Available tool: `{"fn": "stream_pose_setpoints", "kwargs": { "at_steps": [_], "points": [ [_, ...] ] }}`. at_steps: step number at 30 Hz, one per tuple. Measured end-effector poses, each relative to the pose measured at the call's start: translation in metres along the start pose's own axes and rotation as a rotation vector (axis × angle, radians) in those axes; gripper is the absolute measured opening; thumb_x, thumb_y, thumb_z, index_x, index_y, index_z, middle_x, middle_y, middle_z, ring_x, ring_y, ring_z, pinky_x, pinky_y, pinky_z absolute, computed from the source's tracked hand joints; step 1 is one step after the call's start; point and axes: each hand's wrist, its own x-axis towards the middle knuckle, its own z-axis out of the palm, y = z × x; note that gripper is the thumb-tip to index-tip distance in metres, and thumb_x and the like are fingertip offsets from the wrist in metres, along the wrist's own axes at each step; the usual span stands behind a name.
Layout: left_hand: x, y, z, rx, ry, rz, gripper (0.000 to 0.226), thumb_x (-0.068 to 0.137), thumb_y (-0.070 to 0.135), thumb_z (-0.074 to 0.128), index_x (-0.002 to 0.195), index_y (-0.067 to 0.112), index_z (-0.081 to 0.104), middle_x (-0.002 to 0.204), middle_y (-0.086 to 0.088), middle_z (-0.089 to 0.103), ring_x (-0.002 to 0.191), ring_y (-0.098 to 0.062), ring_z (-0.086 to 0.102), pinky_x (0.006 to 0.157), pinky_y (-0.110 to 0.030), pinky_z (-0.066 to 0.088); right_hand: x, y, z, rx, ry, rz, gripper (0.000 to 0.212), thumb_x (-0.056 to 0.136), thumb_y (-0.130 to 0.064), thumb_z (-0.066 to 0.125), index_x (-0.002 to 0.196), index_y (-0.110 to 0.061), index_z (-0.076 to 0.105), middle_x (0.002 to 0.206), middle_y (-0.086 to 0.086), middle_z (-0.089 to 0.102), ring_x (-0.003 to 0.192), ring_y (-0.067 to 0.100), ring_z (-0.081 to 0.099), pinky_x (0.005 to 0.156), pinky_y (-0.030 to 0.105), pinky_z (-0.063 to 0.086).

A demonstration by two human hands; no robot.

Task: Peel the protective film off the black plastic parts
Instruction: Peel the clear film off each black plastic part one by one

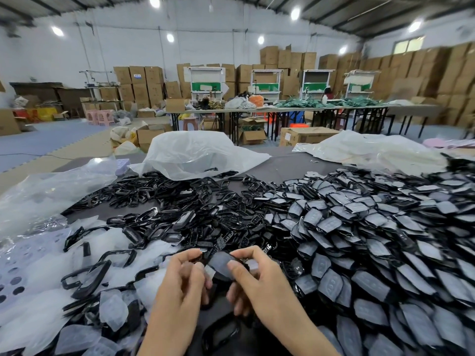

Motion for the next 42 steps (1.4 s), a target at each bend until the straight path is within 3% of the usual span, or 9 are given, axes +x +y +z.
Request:
{"fn": "stream_pose_setpoints", "kwargs": {
  "at_steps": [3, 7, 9, 18, 21, 27, 31, 37, 42],
  "points": [
    [-0.011, -0.001, 0.003, 0.281, -0.151, 0.199, 0.026, 0.094, 0.047, 0.050, 0.120, 0.047, 0.045, 0.083, 0.014, 0.062, 0.059, 0.001, 0.054, 0.061, -0.009, 0.043, 0.013, -0.018, -0.044, 0.025, 0.302, -0.075, 0.012, 0.102, -0.025, 0.057, 0.113, -0.023, 0.058, 0.072, 0.011, 0.074, 0.054, 0.019, 0.067, 0.049, 0.024, 0.051],
    [-0.018, -0.002, 0.012, 0.790, -0.577, 0.380, 0.060, 0.079, 0.075, 0.036, 0.135, 0.061, 0.021, 0.121, 0.031, 0.047, 0.113, 0.011, 0.044, 0.100, -0.011, 0.028, 0.024, -0.030, -0.098, 0.115, 0.601, -0.067, 0.049, 0.102, -0.029, 0.054, 0.146, -0.016, 0.038, 0.081, 0.014, 0.074, 0.063, 0.022, 0.072, 0.058, 0.029, 0.056],
    [-0.015, -0.008, 0.013, 1.013, -0.547, 0.492, 0.072, 0.074, 0.076, 0.040, 0.137, 0.042, 0.048, 0.117, 0.023, 0.057, 0.108, 0.003, 0.057, 0.097, -0.015, 0.038, 0.019, -0.024, -0.101, 0.084, 0.629, -0.018, 0.063, 0.101, -0.033, 0.055, 0.155, -0.022, 0.024, 0.078, 0.012, 0.075, 0.061, 0.021, 0.072, 0.058, 0.029, 0.056],
    [0.003, -0.020, -0.010, 1.116, -0.283, 0.315, 0.037, 0.057, 0.040, 0.094, 0.083, 0.023, 0.073, 0.074, 0.006, 0.065, 0.068, -0.019, 0.068, 0.058, -0.027, 0.056, 0.007, 0.000, -0.003, -0.150, 0.340, -0.080, 0.017, 0.103, -0.034, 0.047, 0.115, -0.043, 0.054, 0.078, -0.007, 0.076, 0.061, 0.012, 0.070, 0.059, 0.028, 0.056],
    [0.005, -0.024, -0.011, 0.884, -0.230, 0.205, 0.018, 0.093, 0.037, 0.064, 0.109, 0.029, 0.067, 0.103, 0.012, 0.067, 0.099, -0.014, 0.064, 0.087, -0.027, 0.047, 0.012, 0.007, 0.022, -0.195, 0.222, -0.102, 0.017, 0.103, -0.031, 0.050, 0.106, -0.044, 0.060, 0.082, -0.011, 0.075, 0.060, 0.010, 0.070, 0.061, 0.025, 0.053],
    [0.007, -0.009, -0.014, 0.332, 0.045, 0.079, 0.022, 0.095, 0.020, 0.062, 0.101, 0.040, 0.067, 0.088, 0.027, 0.069, 0.086, 0.003, 0.064, 0.075, -0.014, 0.047, 0.008, 0.016, 0.037, -0.153, 0.028, -0.112, 0.014, 0.095, -0.034, 0.065, 0.103, -0.046, 0.068, 0.094, -0.011, 0.073, 0.066, 0.004, 0.068, 0.058, 0.013, 0.047],
    [0.008, 0.001, -0.014, 0.155, 0.088, -0.010, 0.019, 0.087, 0.049, 0.056, 0.104, 0.044, 0.062, 0.091, 0.020, 0.071, 0.084, -0.002, 0.066, 0.073, -0.021, 0.050, 0.010, 0.016, 0.034, -0.133, 0.080, -0.087, 0.013, 0.094, -0.029, 0.068, 0.095, -0.042, 0.068, 0.085, -0.013, 0.073, 0.057, 0.005, 0.065, 0.056, 0.015, 0.045],
    [0.004, -0.022, -0.017, 1.003, -0.017, 0.279, 0.034, 0.092, 0.042, 0.052, 0.109, 0.021, 0.072, 0.108, 0.001, 0.070, 0.097, -0.024, 0.068, 0.079, -0.040, 0.056, 0.014, 0.015, 0.027, 0.114, 0.165, 0.038, 0.014, 0.099, -0.013, 0.056, 0.103, -0.026, 0.057, 0.082, -0.006, 0.074, 0.056, 0.019, 0.069, 0.046, 0.026, 0.048],
    [0.006, -0.035, -0.019, 1.150, -0.077, 0.323, 0.015, 0.078, 0.034, 0.073, 0.087, 0.022, 0.075, 0.082, 0.006, 0.069, 0.074, -0.022, 0.070, 0.062, -0.038, 0.056, 0.018, 0.010, 0.022, 0.420, 0.179, 0.139, 0.025, 0.101, -0.001, 0.046, 0.109, -0.018, 0.062, 0.069, -0.002, 0.069, 0.057, 0.026, 0.069, 0.045, 0.029, 0.052]
  ]
}}
